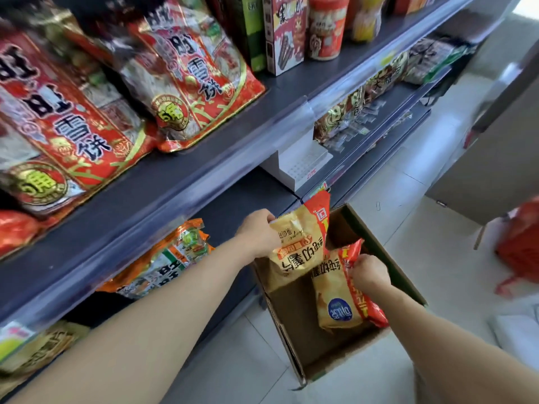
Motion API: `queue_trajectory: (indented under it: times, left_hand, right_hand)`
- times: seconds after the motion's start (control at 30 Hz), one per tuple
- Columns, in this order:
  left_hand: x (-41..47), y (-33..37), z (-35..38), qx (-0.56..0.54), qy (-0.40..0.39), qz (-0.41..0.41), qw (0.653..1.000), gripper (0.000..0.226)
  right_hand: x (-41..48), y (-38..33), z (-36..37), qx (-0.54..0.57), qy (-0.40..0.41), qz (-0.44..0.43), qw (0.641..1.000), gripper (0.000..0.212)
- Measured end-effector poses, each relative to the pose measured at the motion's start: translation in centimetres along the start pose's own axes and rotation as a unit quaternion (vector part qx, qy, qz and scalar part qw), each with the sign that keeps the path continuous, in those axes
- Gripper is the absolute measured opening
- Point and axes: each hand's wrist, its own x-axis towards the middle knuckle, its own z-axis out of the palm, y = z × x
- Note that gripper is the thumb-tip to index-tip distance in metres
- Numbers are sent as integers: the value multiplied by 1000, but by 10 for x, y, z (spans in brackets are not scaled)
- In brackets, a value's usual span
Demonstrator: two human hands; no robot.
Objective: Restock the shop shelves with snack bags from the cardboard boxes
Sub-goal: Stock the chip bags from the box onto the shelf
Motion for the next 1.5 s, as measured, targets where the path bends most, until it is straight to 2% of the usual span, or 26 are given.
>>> queue_trajectory:
  times: [0.2,0.27,0.4,0.5,0.63,0.7,0.9,1.13,1.27,1.4,1.5]
  left_hand:
    - [-60,13,-50,-21,21,14,999,24]
    - [-84,17,-70,-21,26,26,999,10]
    - [-140,18,-114,-24,45,61,997,6]
    - [-184,16,-151,-26,80,89,993,28]
    - [-241,9,-199,-31,97,112,988,31]
    - [-268,3,-219,-31,112,121,986,35]
    - [-333,-37,-264,-91,196,113,970,27]
    - [-370,-91,-278,-173,255,83,948,32]
    - [-383,-118,-285,-182,284,64,939,15]
    - [-391,-140,-288,-179,293,21,939,15]
    - [-398,-151,-286,-257,293,-33,920,28]
  right_hand:
    - [-67,-17,-58,81,60,-20,995,9]
    - [-94,-25,-77,100,78,-24,992,11]
    - [-158,-44,-111,125,127,-50,983,4]
    - [-207,-61,-130,152,164,-78,971,4]
    - [-271,-88,-140,199,159,-108,961,2]
    - [-298,-102,-141,218,160,-127,954,8]
    - [-369,-147,-130,218,119,-195,949,11]
    - [-414,-186,-97,112,55,-291,949,5]
    - [-422,-207,-82,62,3,-325,944,5]
    - [-417,-229,-73,24,-49,-382,923,6]
    - [-414,-245,-68,-15,-93,-423,901,4]
